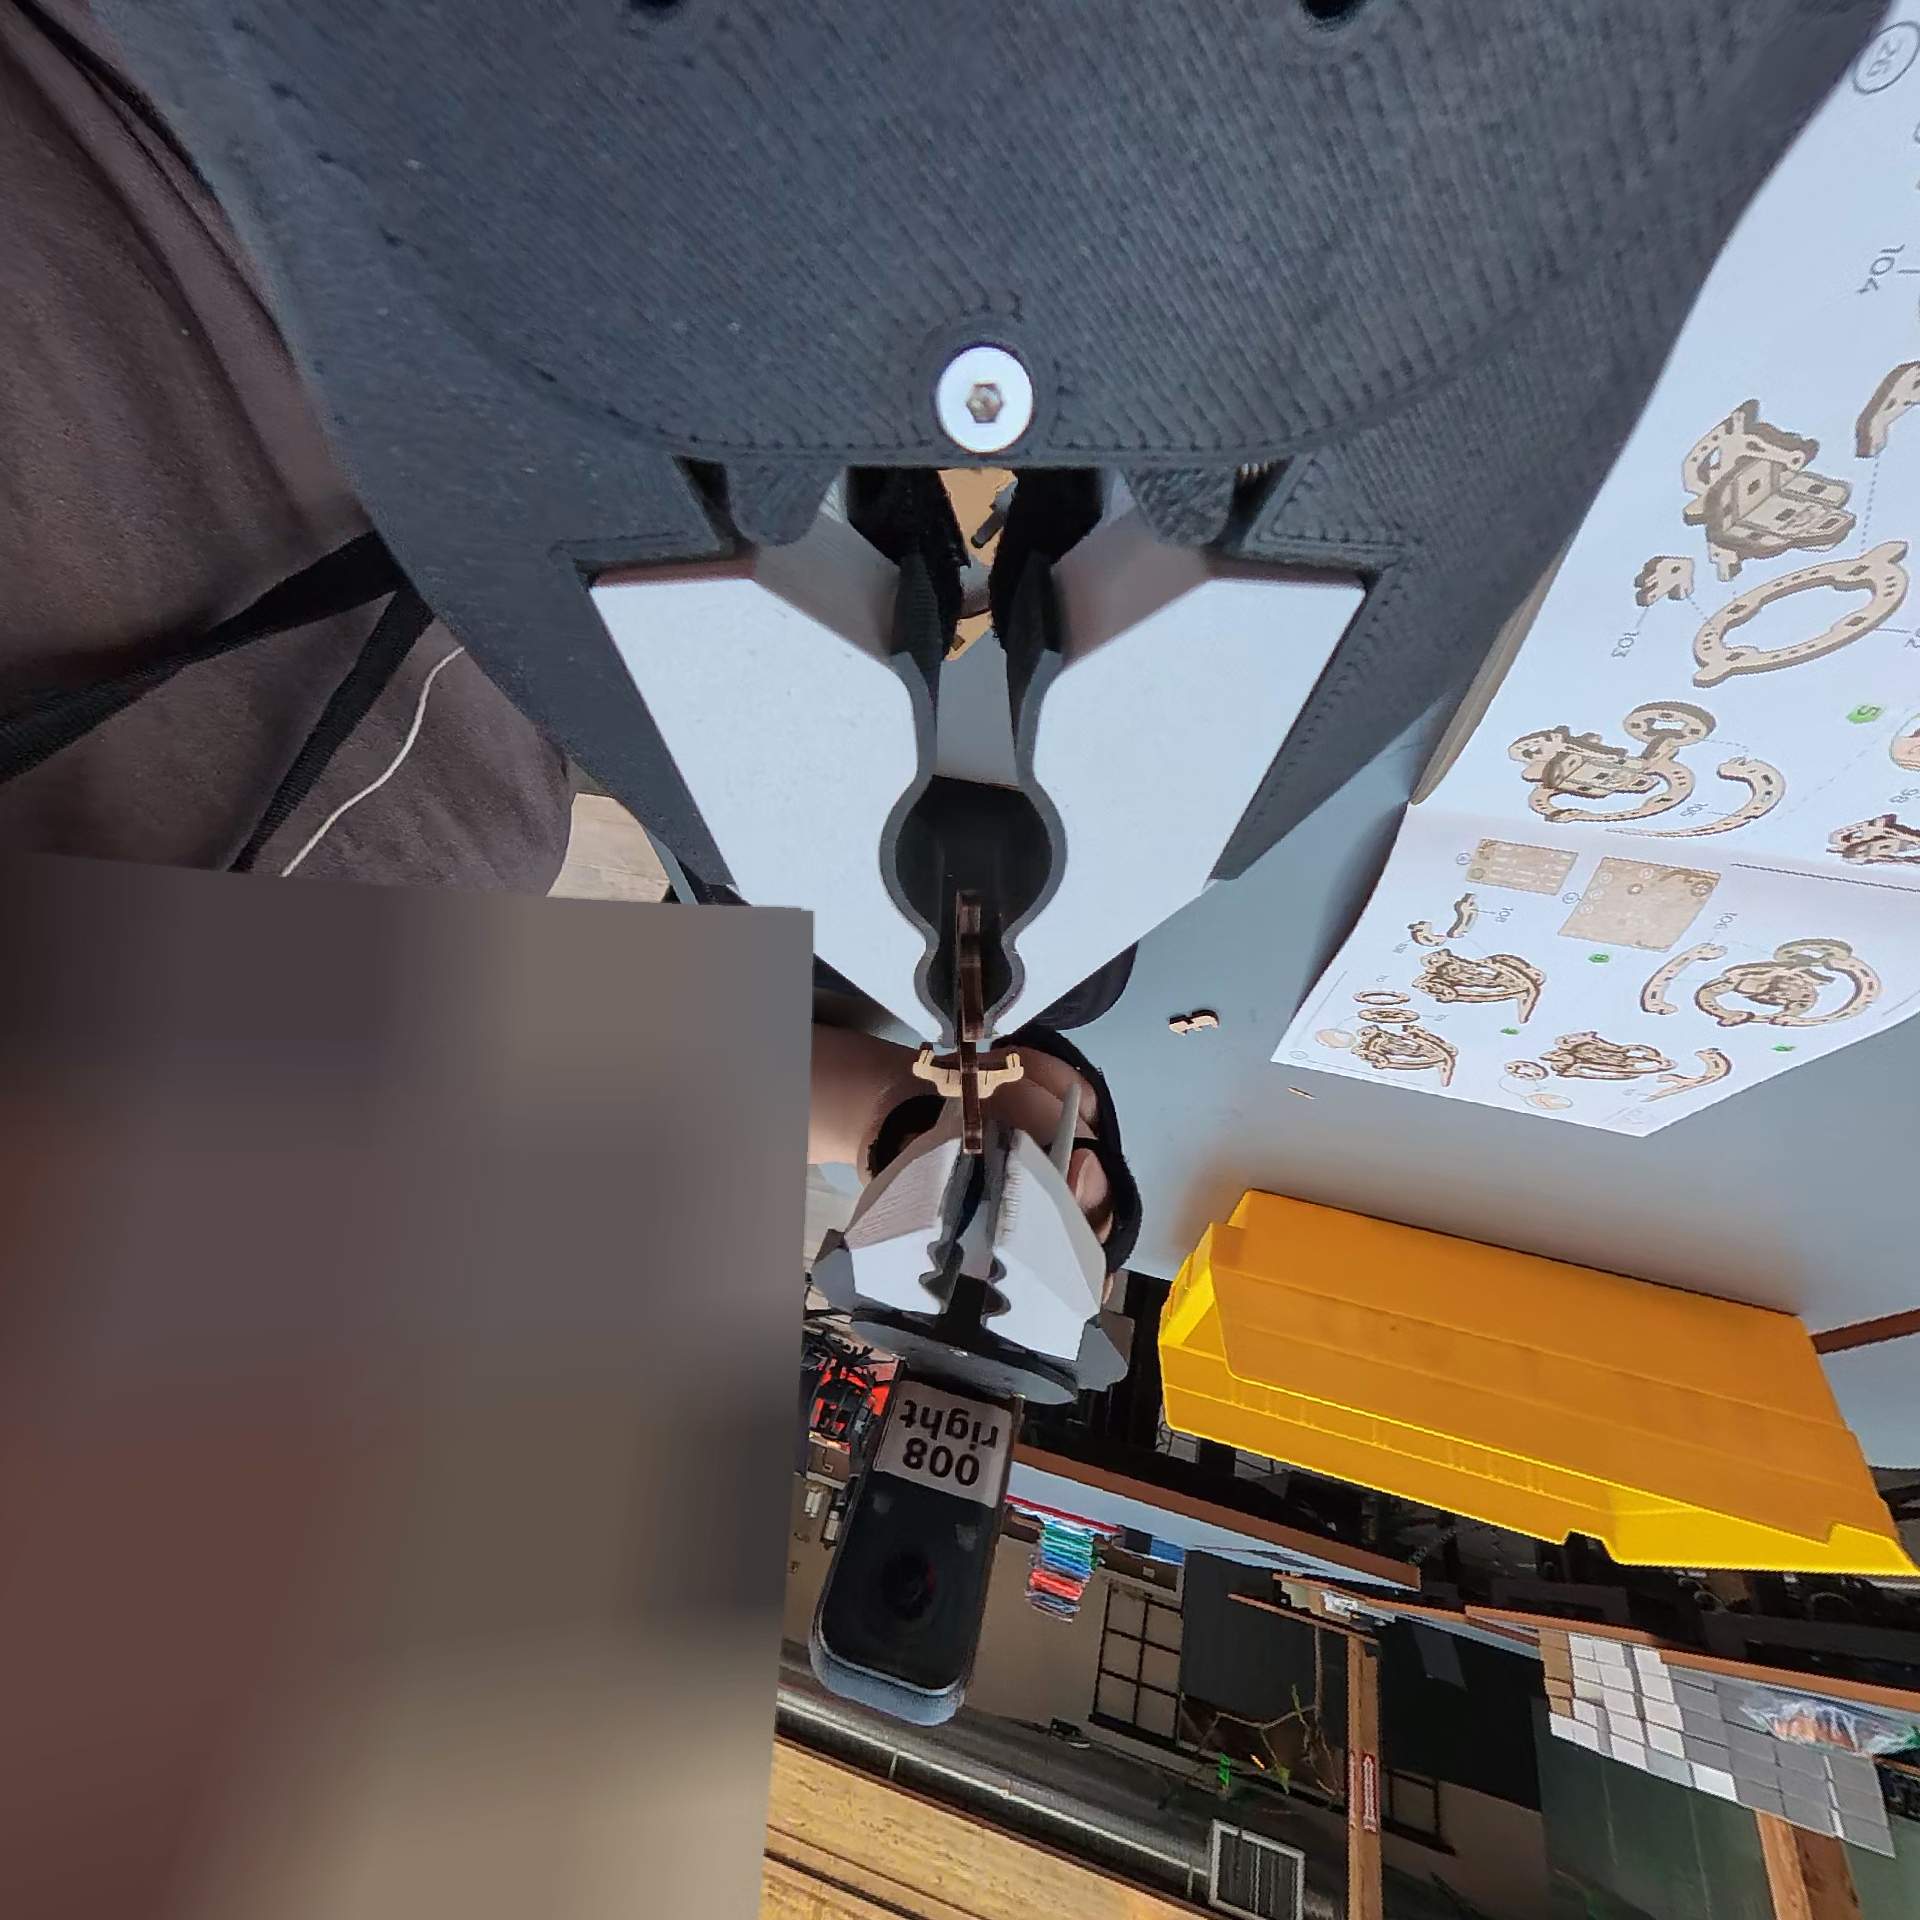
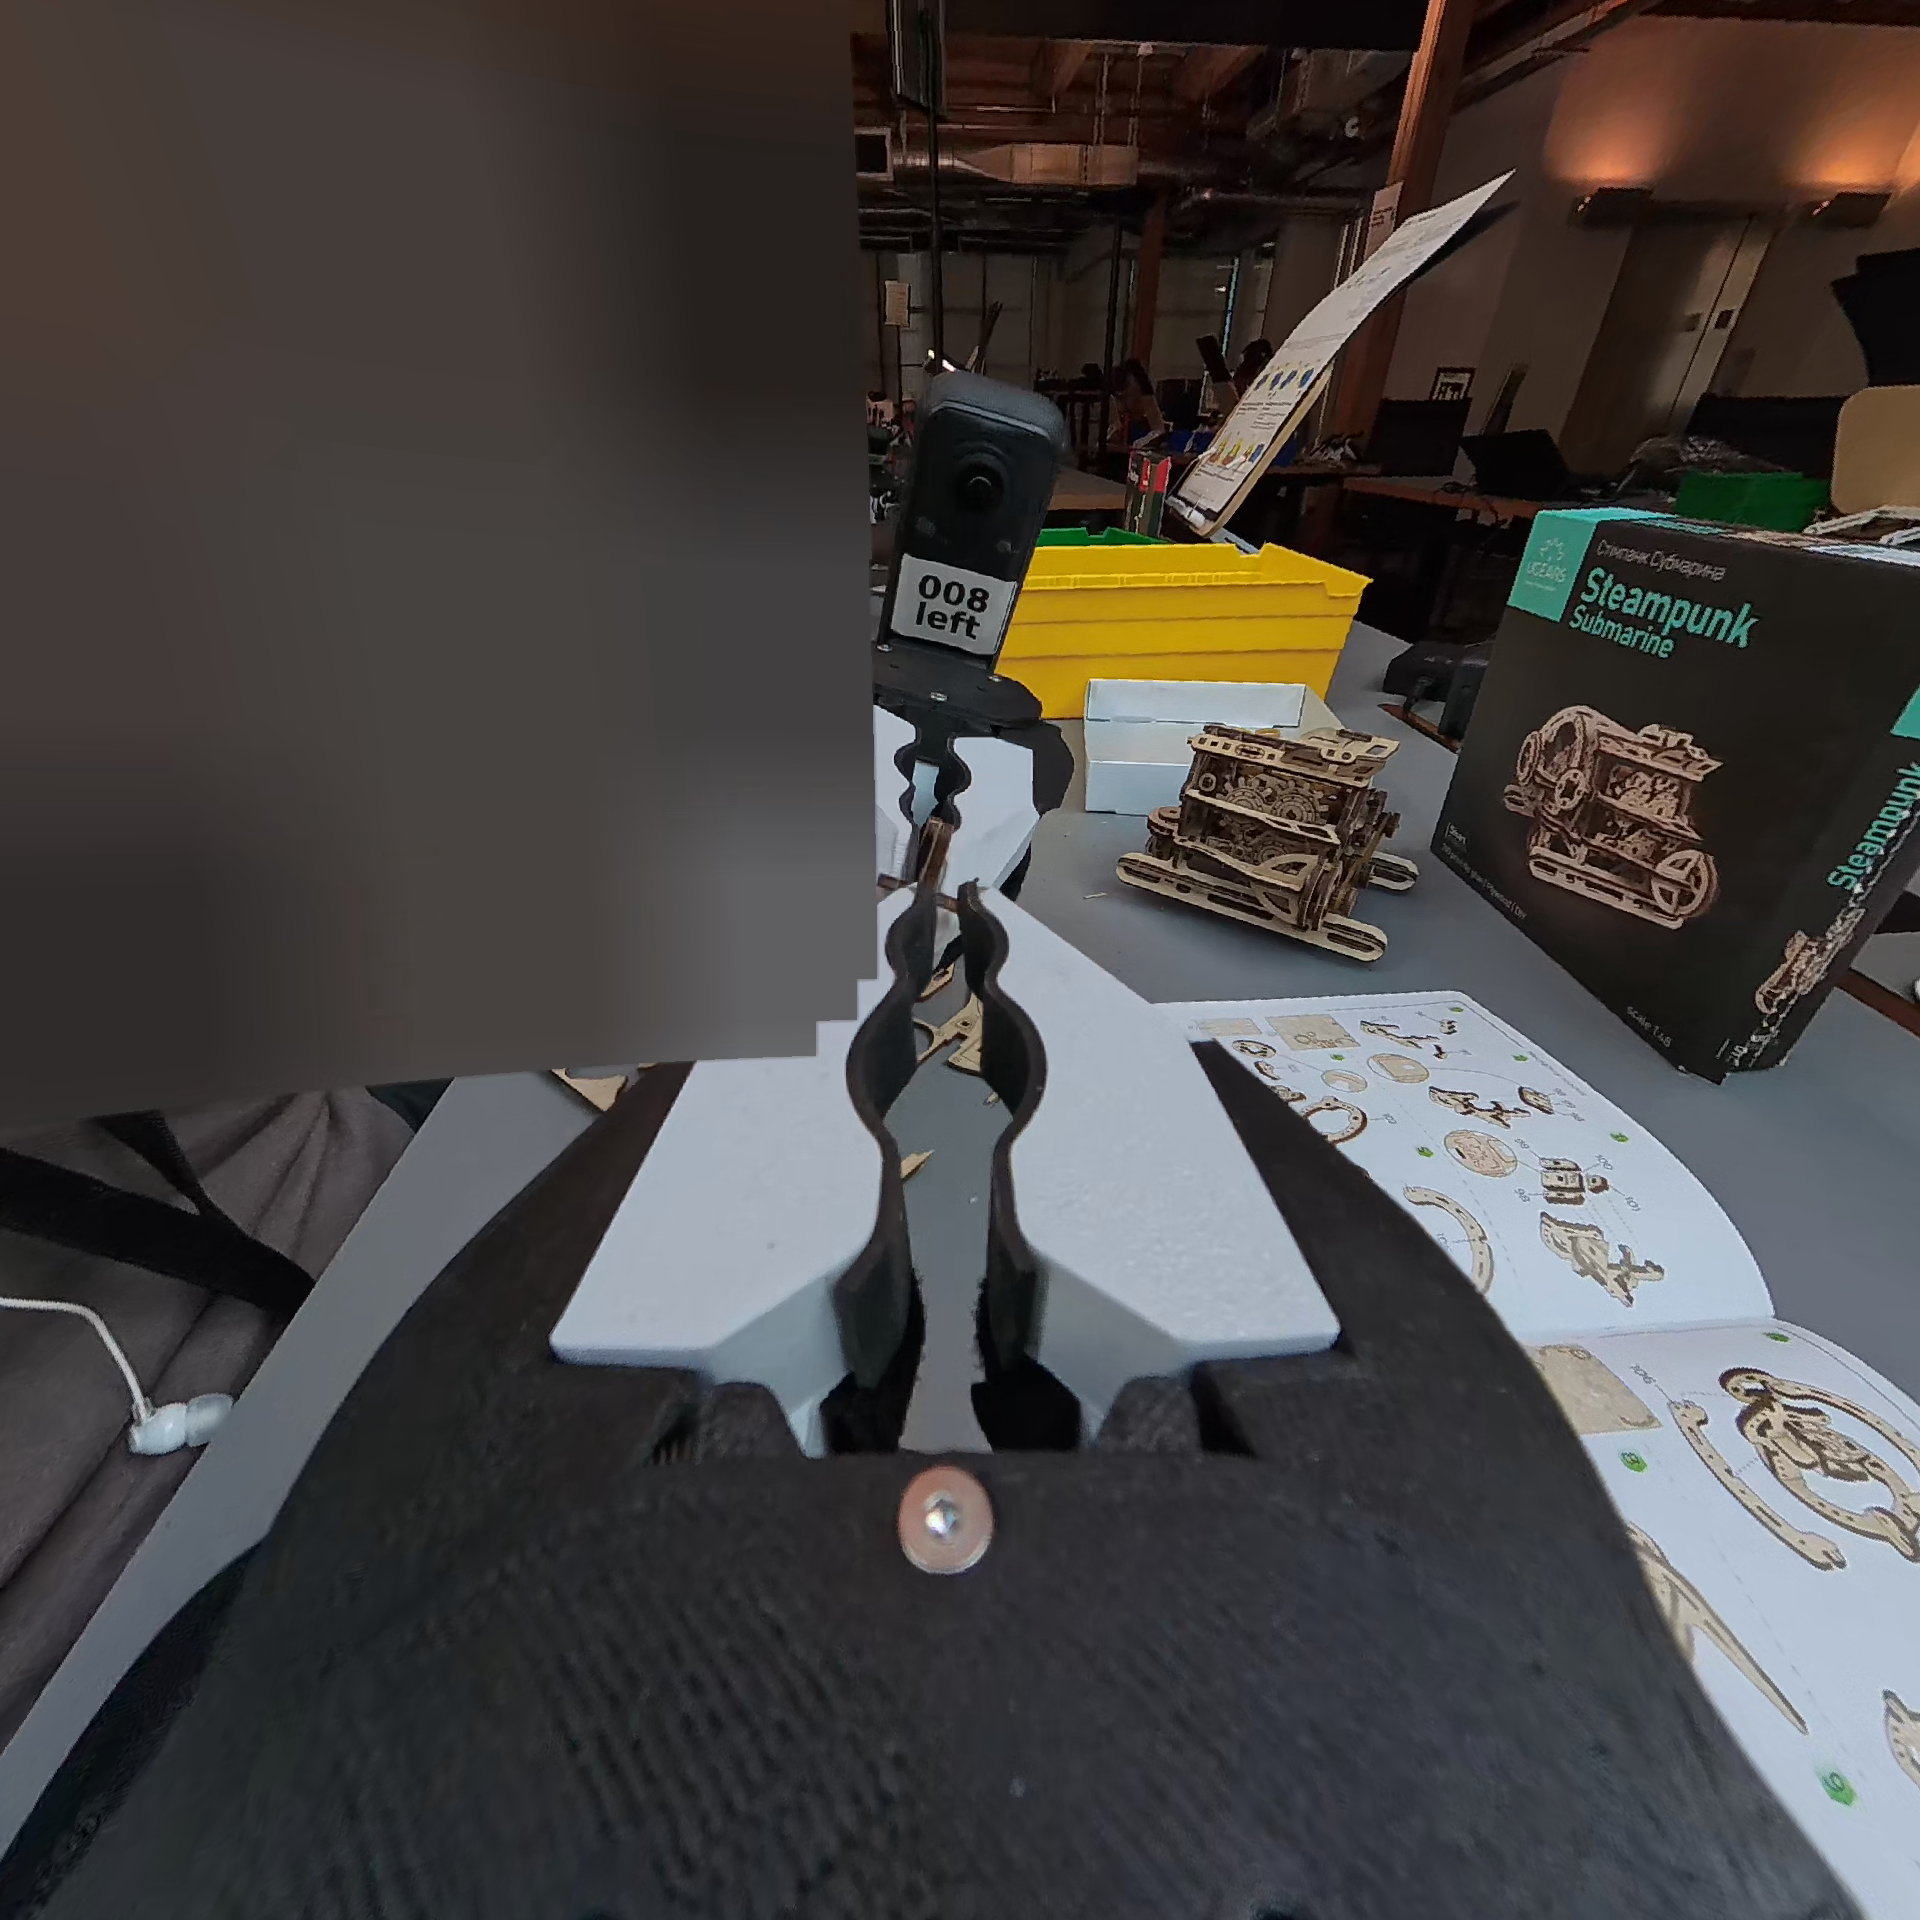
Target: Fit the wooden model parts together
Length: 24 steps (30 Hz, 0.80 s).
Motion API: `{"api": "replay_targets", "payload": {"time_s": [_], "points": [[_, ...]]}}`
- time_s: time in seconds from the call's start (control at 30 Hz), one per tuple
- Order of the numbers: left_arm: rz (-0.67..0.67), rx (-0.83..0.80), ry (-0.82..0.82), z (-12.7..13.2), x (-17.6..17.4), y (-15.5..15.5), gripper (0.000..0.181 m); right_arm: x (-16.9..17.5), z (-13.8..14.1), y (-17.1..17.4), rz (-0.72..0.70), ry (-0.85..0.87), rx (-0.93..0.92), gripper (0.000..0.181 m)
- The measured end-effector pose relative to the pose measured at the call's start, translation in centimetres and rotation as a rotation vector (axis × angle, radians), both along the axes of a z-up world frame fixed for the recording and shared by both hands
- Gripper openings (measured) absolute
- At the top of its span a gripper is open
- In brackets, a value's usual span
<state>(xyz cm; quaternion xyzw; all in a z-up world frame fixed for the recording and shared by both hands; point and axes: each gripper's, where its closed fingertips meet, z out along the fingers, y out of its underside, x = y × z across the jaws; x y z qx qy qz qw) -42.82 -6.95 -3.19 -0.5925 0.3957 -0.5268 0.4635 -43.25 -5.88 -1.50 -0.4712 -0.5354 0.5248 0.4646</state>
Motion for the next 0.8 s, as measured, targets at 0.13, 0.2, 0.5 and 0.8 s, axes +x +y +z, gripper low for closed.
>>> {"api": "replay_targets", "payload": {"time_s": [0.13,0.2,0.5,0.8], "points": [[-0.136,-0.098,0.001,-0.3,0.5,-1.5,0.000,0.7,-1.0,-1.5,0.166,-0.076,-0.026,0.026],[-0.200,-0.136,0.018,-0.6,0.9,-2.4,0.000,1.3,-1.5,-2.4,0.277,-0.122,-0.075,0.031],[-0.372,-0.214,-0.010,-0.4,2.1,-5.0,0.000,1.5,-1.4,-5.1,0.642,-0.312,-0.038,0.030],[-0.408,-0.238,-0.041,0.0,1.8,-5.3,0.000,0.7,-0.5,-5.0,0.808,-0.351,-0.035,0.025]]}}
